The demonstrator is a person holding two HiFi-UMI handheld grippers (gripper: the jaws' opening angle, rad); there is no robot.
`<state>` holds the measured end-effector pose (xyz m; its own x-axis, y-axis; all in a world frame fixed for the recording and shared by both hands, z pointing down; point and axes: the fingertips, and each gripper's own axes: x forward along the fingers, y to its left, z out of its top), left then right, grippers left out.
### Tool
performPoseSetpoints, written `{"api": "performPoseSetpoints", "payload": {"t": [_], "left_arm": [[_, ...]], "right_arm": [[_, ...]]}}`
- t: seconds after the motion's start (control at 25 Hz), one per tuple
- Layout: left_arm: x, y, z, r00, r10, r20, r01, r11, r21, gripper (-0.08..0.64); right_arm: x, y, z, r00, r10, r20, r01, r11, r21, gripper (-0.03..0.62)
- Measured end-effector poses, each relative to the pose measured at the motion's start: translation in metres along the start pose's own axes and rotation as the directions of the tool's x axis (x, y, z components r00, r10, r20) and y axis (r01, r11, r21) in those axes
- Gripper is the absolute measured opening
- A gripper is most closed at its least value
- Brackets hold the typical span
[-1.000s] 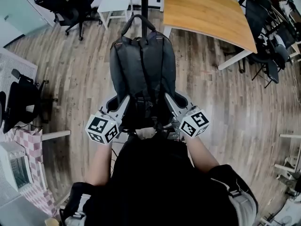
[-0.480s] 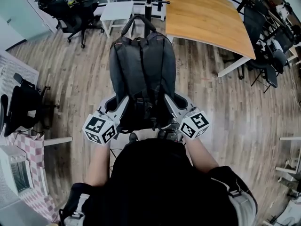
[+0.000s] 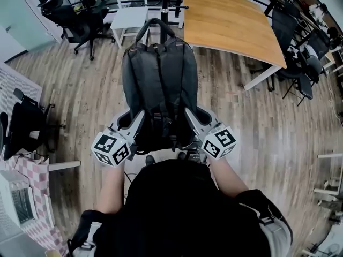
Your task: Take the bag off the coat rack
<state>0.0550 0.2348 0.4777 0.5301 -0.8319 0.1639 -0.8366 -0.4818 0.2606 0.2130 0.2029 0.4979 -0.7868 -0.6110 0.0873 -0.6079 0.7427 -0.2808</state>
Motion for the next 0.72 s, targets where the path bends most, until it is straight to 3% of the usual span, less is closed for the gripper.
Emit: {"api": "performPoseSetpoints", "payload": {"t": [0.48, 0.72], "left_arm": [[-0.002, -0.013, 0.008, 1.000, -0.018, 0.010, 0.018, 1.000, -0.015, 0.089], [-0.008, -0.016, 0.014, 0.998, -0.048, 0.036, 0.050, 0.998, -0.049, 0.089]], "right_arm": [[-0.012, 0.001, 0.011, 1.000, 0.003, 0.001, -0.003, 1.000, -0.015, 0.094], [-0.012, 0.004, 0.015, 1.000, 0.014, 0.018, -0.014, 1.000, 0.026, 0.094]]}}
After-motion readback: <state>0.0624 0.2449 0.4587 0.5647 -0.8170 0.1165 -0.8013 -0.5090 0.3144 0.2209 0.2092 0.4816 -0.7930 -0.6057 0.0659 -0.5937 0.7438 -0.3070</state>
